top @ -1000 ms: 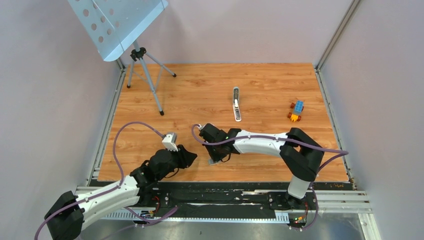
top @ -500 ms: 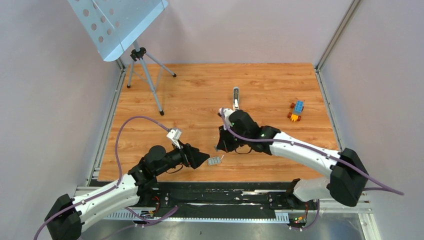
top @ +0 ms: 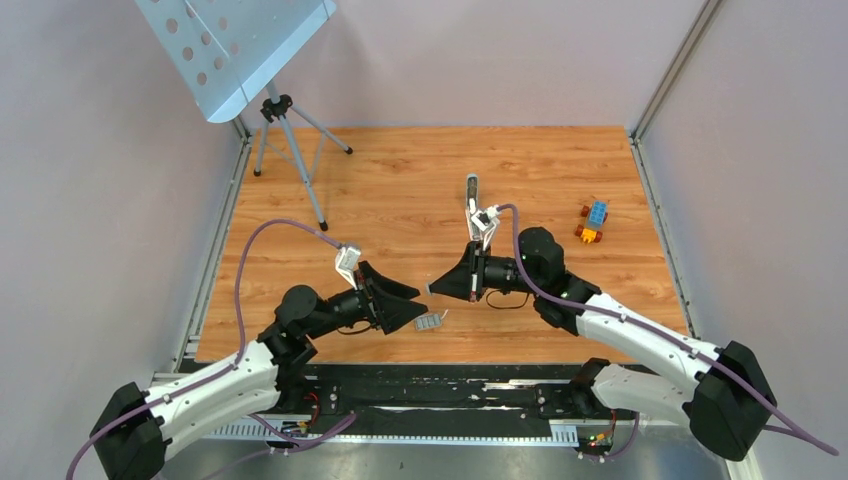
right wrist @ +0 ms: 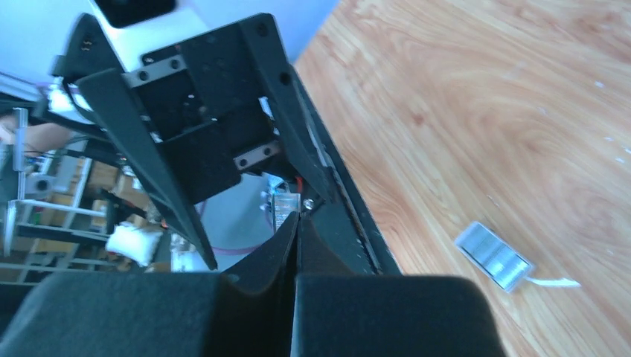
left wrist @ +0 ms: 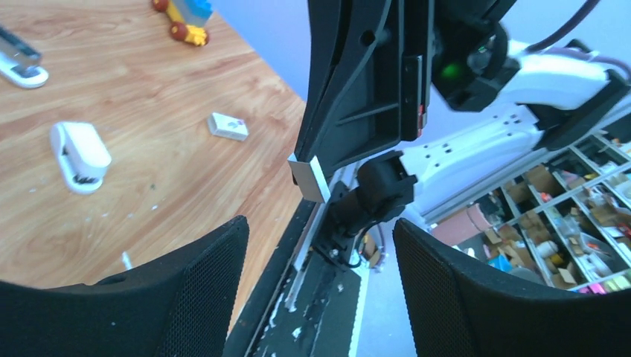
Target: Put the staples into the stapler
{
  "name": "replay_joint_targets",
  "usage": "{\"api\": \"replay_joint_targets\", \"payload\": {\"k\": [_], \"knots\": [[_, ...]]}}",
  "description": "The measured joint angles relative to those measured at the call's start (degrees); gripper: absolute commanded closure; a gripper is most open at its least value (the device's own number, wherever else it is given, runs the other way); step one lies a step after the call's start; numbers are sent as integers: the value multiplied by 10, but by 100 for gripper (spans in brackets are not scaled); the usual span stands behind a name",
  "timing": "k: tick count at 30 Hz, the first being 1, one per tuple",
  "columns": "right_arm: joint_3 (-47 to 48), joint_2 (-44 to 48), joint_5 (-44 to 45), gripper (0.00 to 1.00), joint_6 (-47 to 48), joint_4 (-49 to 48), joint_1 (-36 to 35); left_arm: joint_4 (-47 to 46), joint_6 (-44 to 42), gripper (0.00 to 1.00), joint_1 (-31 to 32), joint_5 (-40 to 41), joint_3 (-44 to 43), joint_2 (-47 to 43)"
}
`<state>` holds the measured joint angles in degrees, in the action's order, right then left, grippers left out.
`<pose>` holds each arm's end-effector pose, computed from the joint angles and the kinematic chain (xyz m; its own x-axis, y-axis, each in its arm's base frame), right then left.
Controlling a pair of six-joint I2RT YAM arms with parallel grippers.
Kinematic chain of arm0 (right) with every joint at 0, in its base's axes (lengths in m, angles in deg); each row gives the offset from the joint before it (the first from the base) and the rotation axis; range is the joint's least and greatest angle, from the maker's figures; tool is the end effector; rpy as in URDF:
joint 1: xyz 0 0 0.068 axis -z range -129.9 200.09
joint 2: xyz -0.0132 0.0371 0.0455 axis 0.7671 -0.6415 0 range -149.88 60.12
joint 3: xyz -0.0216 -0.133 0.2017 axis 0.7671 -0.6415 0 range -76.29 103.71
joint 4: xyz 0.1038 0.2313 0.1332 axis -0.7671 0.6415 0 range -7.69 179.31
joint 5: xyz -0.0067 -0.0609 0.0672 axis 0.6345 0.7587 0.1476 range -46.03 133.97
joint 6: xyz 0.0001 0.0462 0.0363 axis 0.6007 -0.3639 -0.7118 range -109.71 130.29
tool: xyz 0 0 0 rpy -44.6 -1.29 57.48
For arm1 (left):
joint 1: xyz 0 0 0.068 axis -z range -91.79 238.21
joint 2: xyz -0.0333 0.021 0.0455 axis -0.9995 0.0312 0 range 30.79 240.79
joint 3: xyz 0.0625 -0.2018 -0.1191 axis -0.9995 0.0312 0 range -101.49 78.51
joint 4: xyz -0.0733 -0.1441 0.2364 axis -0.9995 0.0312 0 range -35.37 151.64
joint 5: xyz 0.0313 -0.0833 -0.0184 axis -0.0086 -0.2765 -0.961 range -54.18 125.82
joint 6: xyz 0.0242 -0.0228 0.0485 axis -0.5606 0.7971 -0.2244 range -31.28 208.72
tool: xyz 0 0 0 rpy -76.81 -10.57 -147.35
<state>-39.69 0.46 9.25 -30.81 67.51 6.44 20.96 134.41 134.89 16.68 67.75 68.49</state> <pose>0.1885 0.2134 0.2475 -0.7193 0.0604 -0.6920 -0.6666 0.2201 0.7122 0.1399 -0.1685 0.1995 -0.5956 -0.3539 -0.7212 0.6936 0.2263 -0.6839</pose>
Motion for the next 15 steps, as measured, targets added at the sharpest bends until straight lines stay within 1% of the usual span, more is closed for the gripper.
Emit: {"api": "replay_joint_targets", "payload": {"k": [3,6,8,15], "knots": [[-26,7,-16,100,-54,-82,0,-28,16,31,0,-10,-7,13],[-35,7,-24,100,-91,-127,0,-53,33,35,0,-17,-11,30],[-35,8,-28,100,-108,-150,0,-74,47,39,0,-20,-11,42],[-35,16,-28,100,-136,-181,0,-174,104,45,0,-20,3,67]]}}
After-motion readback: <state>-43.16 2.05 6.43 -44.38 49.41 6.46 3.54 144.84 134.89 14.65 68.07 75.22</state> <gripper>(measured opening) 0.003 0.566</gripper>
